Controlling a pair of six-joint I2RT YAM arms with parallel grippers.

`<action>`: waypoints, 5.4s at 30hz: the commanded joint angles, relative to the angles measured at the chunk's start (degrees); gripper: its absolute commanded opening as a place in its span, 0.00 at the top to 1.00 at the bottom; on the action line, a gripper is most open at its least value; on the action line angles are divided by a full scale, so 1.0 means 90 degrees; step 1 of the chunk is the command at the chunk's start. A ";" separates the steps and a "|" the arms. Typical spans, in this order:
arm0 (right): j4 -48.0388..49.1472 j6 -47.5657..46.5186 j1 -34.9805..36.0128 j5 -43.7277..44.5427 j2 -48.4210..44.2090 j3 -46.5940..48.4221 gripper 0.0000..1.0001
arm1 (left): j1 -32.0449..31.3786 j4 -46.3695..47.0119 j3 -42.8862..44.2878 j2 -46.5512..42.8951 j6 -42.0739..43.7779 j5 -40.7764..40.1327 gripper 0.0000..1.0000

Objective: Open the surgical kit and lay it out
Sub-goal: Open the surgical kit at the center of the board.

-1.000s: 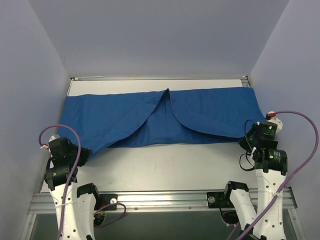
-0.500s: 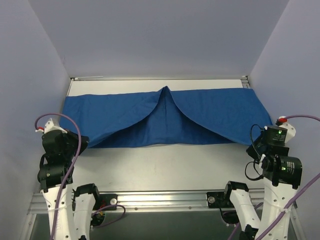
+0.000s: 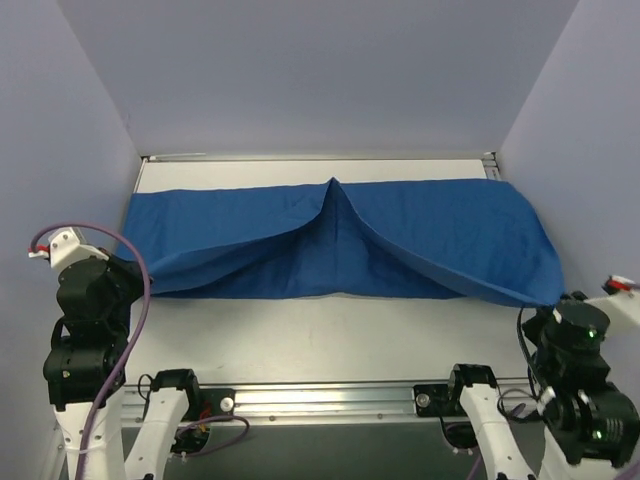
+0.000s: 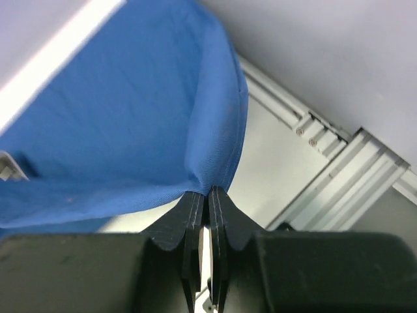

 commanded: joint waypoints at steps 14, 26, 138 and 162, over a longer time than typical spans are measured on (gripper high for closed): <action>-0.0145 0.2426 0.2181 0.1786 -0.2186 -0.0478 0.83 | -0.0803 -0.1404 -0.0548 -0.1563 -0.1246 -0.4730 0.46; 0.1753 0.1811 0.3323 0.1553 -0.1066 -0.1725 0.59 | -0.0793 0.1655 -0.1151 -0.0239 0.0450 -0.0175 0.23; 0.3351 -0.0465 -0.0358 -0.4678 1.3507 0.7286 0.64 | 0.1258 -0.0548 0.8037 1.1848 -0.0090 0.3931 0.61; 0.4863 -0.0289 0.2269 -0.4863 0.8752 0.2484 0.62 | 0.0165 0.0045 0.0295 0.6260 -0.0284 0.2923 0.98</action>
